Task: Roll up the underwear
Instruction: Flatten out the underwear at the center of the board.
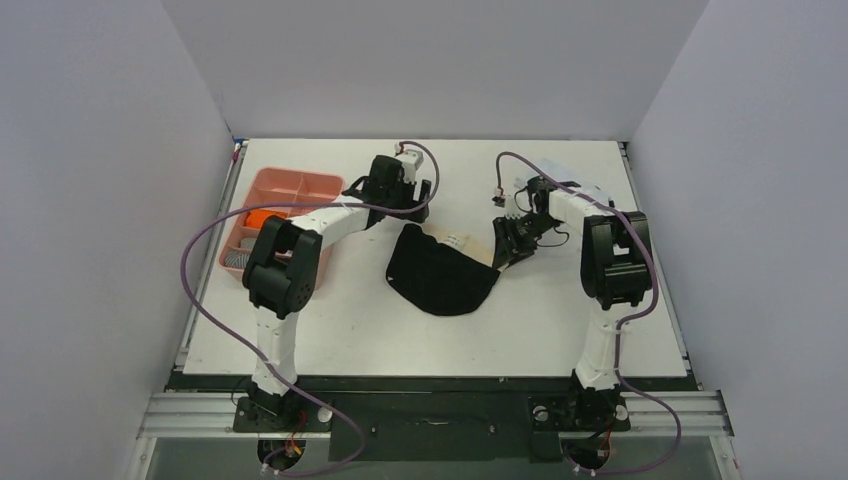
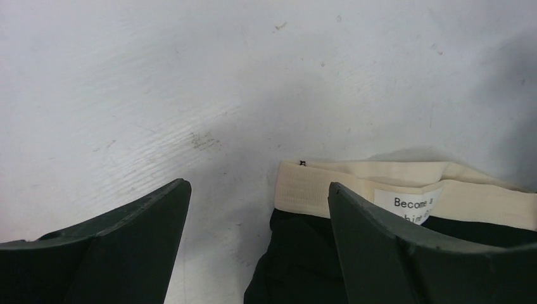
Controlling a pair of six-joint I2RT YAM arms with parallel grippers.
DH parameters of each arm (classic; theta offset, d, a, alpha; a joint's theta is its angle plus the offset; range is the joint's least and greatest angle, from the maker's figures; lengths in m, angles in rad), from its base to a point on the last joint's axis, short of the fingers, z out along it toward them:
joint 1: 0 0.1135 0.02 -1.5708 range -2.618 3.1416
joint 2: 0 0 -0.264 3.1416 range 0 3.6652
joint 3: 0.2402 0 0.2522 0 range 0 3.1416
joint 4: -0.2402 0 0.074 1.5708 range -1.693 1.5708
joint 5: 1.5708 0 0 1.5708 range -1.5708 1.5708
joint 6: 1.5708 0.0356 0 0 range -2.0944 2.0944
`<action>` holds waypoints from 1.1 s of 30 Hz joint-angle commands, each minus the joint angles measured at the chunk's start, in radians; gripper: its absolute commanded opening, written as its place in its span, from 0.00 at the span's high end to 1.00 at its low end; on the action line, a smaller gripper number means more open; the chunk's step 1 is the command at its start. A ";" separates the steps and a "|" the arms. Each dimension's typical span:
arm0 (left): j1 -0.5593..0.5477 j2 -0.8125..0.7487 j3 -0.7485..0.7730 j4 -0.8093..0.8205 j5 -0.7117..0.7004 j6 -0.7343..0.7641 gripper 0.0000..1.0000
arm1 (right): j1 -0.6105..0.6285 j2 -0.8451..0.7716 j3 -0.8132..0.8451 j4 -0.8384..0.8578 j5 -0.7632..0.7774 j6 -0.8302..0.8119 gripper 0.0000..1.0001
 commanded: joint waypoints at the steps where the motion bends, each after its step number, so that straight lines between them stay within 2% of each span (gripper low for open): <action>1: 0.002 0.097 0.073 -0.078 0.083 -0.074 0.28 | 0.002 0.028 0.020 0.018 -0.057 -0.002 0.73; 3: 0.002 0.119 0.073 -0.090 0.098 -0.081 0.43 | -0.006 0.021 0.006 0.014 -0.043 -0.015 0.82; 6: 0.000 0.118 0.057 -0.108 0.128 -0.078 0.59 | -0.018 0.004 -0.018 -0.005 -0.019 -0.041 0.95; 7: 0.000 0.107 0.037 -0.110 0.133 -0.073 0.68 | -0.019 -0.002 -0.022 -0.016 0.005 -0.058 1.00; 8: 0.000 0.102 0.026 -0.111 0.146 -0.066 0.75 | -0.020 -0.015 -0.032 -0.023 0.030 -0.068 1.00; 9: -0.001 0.089 0.000 -0.112 0.151 -0.060 0.87 | -0.020 -0.021 -0.038 -0.037 0.041 -0.090 1.00; 11: -0.003 0.069 -0.039 -0.120 0.167 -0.044 0.99 | -0.019 -0.038 -0.052 -0.062 0.082 -0.121 1.00; 17: -0.015 -0.035 -0.188 -0.129 0.220 0.022 1.00 | -0.018 -0.085 -0.101 -0.151 0.162 -0.237 1.00; 23: -0.046 -0.160 -0.327 -0.132 0.360 0.101 1.00 | -0.010 -0.115 -0.111 -0.301 0.197 -0.436 1.00; 25: -0.060 -0.194 -0.359 -0.134 0.404 0.126 0.89 | -0.004 -0.119 -0.101 -0.348 0.211 -0.494 1.00; 26: -0.065 -0.209 -0.374 -0.138 0.416 0.139 0.75 | -0.002 -0.119 -0.095 -0.373 0.223 -0.524 1.00; 27: -0.073 -0.215 -0.381 -0.138 0.442 0.141 0.69 | 0.003 -0.120 -0.082 -0.383 0.234 -0.537 1.00; 28: -0.075 -0.224 -0.394 -0.127 0.453 0.142 0.52 | 0.006 -0.120 -0.074 -0.396 0.241 -0.557 1.00; 30: -0.074 -0.231 -0.411 -0.083 0.453 0.110 0.35 | 0.009 -0.121 -0.050 -0.396 0.255 -0.566 1.00; 33: -0.068 -0.221 -0.408 -0.020 0.420 0.084 0.25 | 0.007 -0.111 0.000 -0.393 0.243 -0.557 1.00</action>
